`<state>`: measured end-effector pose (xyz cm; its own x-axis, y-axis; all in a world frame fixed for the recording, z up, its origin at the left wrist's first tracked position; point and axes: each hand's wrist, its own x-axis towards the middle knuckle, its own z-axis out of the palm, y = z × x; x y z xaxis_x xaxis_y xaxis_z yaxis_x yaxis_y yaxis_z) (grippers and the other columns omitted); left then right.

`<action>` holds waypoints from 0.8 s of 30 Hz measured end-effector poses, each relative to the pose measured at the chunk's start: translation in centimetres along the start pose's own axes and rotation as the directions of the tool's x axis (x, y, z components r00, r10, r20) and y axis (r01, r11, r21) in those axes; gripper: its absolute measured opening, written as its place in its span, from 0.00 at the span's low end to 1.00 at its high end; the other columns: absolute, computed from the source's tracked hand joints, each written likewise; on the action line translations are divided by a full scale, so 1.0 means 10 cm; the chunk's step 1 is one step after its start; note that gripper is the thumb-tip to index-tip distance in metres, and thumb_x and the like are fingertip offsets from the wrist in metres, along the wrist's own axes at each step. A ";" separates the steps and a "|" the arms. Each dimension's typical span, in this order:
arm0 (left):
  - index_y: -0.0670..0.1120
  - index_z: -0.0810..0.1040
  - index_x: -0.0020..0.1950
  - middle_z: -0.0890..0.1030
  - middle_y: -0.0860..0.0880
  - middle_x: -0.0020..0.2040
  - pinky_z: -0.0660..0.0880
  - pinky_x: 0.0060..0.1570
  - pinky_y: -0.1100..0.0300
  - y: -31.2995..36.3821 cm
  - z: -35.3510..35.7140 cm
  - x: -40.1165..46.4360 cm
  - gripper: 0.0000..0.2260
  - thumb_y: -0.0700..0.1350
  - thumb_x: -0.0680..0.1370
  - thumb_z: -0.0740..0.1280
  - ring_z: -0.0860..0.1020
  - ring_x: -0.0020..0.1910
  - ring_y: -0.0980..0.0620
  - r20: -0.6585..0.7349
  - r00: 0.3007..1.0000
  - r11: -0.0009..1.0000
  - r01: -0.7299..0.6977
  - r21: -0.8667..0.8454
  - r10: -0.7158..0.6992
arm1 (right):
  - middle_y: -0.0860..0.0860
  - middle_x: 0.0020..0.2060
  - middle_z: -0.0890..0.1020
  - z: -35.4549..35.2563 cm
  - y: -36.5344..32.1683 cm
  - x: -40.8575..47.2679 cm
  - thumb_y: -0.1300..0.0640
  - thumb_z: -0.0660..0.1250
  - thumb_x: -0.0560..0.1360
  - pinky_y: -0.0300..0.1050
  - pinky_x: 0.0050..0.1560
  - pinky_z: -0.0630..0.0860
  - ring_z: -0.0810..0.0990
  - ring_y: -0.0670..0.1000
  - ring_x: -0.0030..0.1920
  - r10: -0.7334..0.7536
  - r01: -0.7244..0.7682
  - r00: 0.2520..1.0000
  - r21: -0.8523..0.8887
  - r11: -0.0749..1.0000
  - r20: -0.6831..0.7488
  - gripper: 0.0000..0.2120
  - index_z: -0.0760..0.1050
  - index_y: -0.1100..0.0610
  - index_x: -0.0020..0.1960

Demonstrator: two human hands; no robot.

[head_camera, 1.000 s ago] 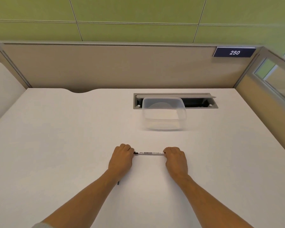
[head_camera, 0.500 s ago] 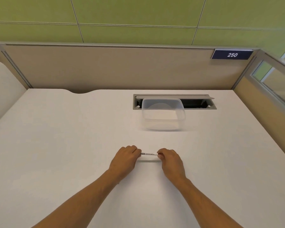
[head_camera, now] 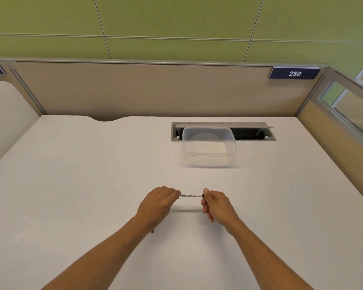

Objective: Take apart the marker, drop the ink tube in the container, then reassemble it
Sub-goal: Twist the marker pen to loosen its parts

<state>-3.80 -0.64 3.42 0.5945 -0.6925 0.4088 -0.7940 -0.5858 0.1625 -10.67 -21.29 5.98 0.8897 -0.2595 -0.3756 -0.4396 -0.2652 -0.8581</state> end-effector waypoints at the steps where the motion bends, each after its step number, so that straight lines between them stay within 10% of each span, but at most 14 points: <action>1: 0.42 0.79 0.45 0.81 0.48 0.38 0.72 0.30 0.56 0.00 -0.02 0.00 0.11 0.39 0.77 0.57 0.76 0.33 0.45 -0.002 1.000 1.000 0.003 0.000 -0.003 | 0.52 0.28 0.78 0.00 -0.02 0.00 0.46 0.55 0.82 0.42 0.26 0.70 0.71 0.52 0.26 0.009 -0.009 1.000 0.009 1.000 -0.002 0.22 0.74 0.59 0.37; 11: 0.42 0.79 0.44 0.82 0.48 0.38 0.70 0.29 0.60 0.01 -0.11 0.00 0.09 0.31 0.68 0.72 0.75 0.30 0.46 0.003 1.000 0.999 0.024 -0.031 -0.024 | 0.46 0.25 0.66 0.12 -0.07 0.03 0.47 0.58 0.80 0.47 0.35 0.61 0.61 0.50 0.29 -0.049 0.050 0.994 0.000 0.999 -0.101 0.22 0.61 0.52 0.29; 24: 0.42 0.80 0.43 0.82 0.48 0.34 0.71 0.26 0.61 -0.02 -0.17 0.07 0.09 0.32 0.68 0.74 0.76 0.29 0.45 0.030 0.999 0.996 0.022 -0.081 -0.020 | 0.48 0.28 0.71 0.14 -0.04 -0.01 0.51 0.60 0.81 0.42 0.34 0.64 0.66 0.49 0.31 -0.136 0.139 0.975 0.003 0.990 -0.178 0.20 0.69 0.60 0.33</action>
<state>-3.49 -0.30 5.21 0.6139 -0.6930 0.3780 -0.7882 -0.5651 0.2440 -10.44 -19.85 5.93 0.9051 -0.3820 -0.1868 -0.3112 -0.2956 -0.9032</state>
